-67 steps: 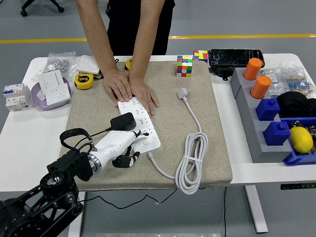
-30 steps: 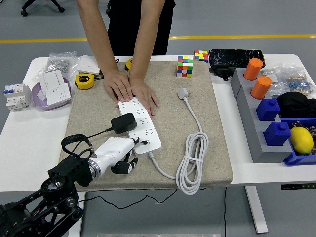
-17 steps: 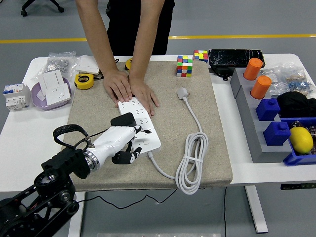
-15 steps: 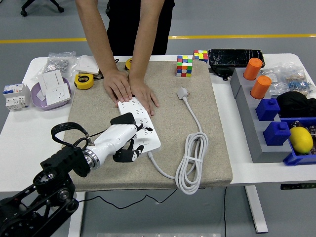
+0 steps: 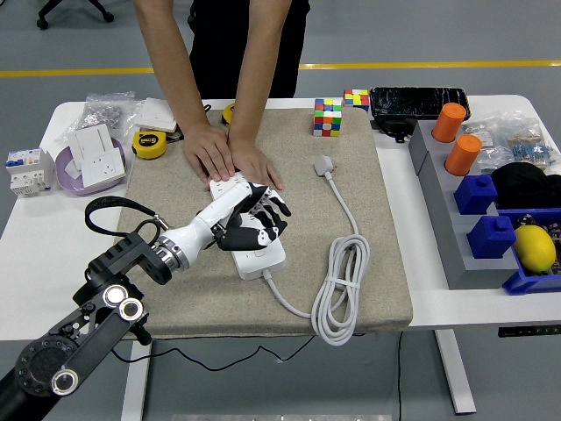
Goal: Pick up the plug,place it near the board,insert it into the board,press the button
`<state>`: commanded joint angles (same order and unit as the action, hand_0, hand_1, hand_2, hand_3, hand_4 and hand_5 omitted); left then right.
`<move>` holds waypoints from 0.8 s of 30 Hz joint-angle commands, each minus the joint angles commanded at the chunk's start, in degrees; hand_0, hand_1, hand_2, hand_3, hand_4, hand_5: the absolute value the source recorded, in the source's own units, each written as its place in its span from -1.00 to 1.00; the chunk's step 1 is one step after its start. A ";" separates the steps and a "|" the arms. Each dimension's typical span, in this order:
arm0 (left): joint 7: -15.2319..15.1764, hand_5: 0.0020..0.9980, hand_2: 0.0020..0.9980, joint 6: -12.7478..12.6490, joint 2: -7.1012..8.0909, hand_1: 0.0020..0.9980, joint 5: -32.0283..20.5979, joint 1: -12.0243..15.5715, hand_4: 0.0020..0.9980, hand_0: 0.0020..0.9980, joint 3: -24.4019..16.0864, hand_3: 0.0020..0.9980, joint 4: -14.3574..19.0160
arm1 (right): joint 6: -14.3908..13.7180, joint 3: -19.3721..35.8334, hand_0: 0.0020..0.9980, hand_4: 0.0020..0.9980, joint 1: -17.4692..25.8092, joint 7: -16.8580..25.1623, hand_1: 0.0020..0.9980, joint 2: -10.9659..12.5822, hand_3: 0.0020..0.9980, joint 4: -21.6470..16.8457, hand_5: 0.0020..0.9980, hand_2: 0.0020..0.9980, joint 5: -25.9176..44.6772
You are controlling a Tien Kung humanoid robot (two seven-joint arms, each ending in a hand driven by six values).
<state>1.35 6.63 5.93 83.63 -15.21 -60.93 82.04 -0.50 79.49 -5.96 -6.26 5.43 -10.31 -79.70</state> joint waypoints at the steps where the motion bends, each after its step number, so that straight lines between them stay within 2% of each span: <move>1: -0.11 -0.64 0.63 -0.06 -0.10 0.81 -2.61 -0.18 0.95 0.77 -0.32 0.21 -0.20 | 0.00 0.06 0.72 1.00 0.03 -0.02 0.44 0.00 0.37 0.00 0.33 0.42 -0.04; 3: -0.23 -0.64 0.63 -0.58 -0.32 0.81 -7.45 -0.73 0.95 0.77 -1.13 0.21 -0.97 | 0.01 0.27 0.72 1.00 0.10 -0.12 0.44 -0.01 0.37 0.00 0.33 0.42 -0.23; 4: -0.23 -0.40 0.98 -0.85 -0.38 1.00 -9.66 -0.94 1.00 1.00 -1.37 0.81 -1.32 | 0.02 0.31 0.72 1.00 0.11 -0.15 0.44 -0.01 0.37 0.00 0.33 0.42 -0.30; 5: 0.11 -0.40 0.98 -1.47 -0.39 1.00 -11.08 -1.36 1.00 1.00 -2.01 0.81 -2.08 | 0.01 0.22 0.72 1.00 0.08 -0.12 0.44 -0.03 0.37 0.00 0.33 0.42 -0.16; 7: 0.59 -0.40 0.98 -2.17 -0.31 1.00 -9.84 -1.90 1.00 1.00 -2.71 0.81 -2.99 | -0.01 0.04 0.72 1.00 0.04 -0.05 0.44 -0.05 0.37 0.00 0.33 0.42 0.06; 9: 1.75 -0.40 0.98 -3.86 -0.15 1.00 -5.87 -2.87 1.00 1.00 -3.76 0.81 -4.53 | -0.03 -0.19 0.72 1.00 -0.02 -0.01 0.44 -0.04 0.37 0.00 0.33 0.42 0.26; 10: 2.25 -0.34 0.77 -5.30 -0.01 1.00 -3.27 -3.76 1.00 1.00 -4.29 0.69 -6.09 | -0.04 -0.24 0.72 1.00 -0.08 -0.02 0.44 -0.03 0.37 0.00 0.33 0.42 0.30; 12: 2.62 -0.34 0.77 -6.76 0.09 1.00 1.57 -4.92 1.00 1.00 -4.87 0.69 -8.43 | -0.05 -0.43 0.72 1.00 -0.10 0.01 0.44 -0.02 0.37 0.00 0.33 0.42 0.41; 14: 2.93 -0.34 0.77 -7.04 0.15 1.00 6.42 -5.86 1.00 1.00 -5.03 0.69 -10.70 | -0.03 -0.49 0.72 1.00 -0.09 -0.01 0.44 -0.01 0.37 0.00 0.33 0.42 0.38; 15: 3.36 -0.34 0.77 -6.97 0.12 1.00 8.65 -6.60 1.00 1.00 -5.05 0.69 -12.40 | -0.02 -0.46 0.72 1.00 -0.10 -0.06 0.44 0.01 0.37 0.00 0.33 0.42 0.23; 16: 3.74 -0.34 0.65 -6.69 0.14 1.00 11.26 -7.05 1.00 1.00 -4.95 0.60 -13.59 | -0.01 -0.44 0.72 1.00 -0.09 -0.09 0.44 0.02 0.37 0.00 0.33 0.42 0.17; 18: 4.48 -0.34 0.65 -5.85 0.12 1.00 16.10 -7.63 1.00 1.00 -4.73 0.60 -15.25 | 0.00 -0.47 0.72 1.00 -0.08 -0.10 0.44 0.07 0.37 0.00 0.33 0.42 0.10; 21: 5.43 -0.34 0.65 -3.87 0.04 1.00 23.55 -7.87 1.00 1.00 -4.45 0.60 -16.15 | 0.01 -0.45 0.72 1.00 -0.05 -0.14 0.44 0.15 0.37 0.00 0.33 0.42 -0.04; 22: 5.63 -0.15 0.55 -3.31 0.04 0.81 25.77 -7.86 1.00 0.93 -4.35 0.58 -16.23 | 0.01 -0.47 0.72 1.00 -0.03 -0.14 0.44 0.17 0.37 0.00 0.33 0.42 -0.04; 24: 6.13 -0.15 0.55 -1.67 0.16 0.81 30.52 -7.72 1.00 0.93 -3.77 0.58 -16.28 | 0.03 -0.37 0.72 1.00 0.03 -0.17 0.44 0.20 0.37 0.00 0.33 0.42 -0.19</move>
<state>7.49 4.97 6.08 114.15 -22.94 -64.70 65.75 -0.47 79.12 -5.92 -6.43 5.63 -10.31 -79.88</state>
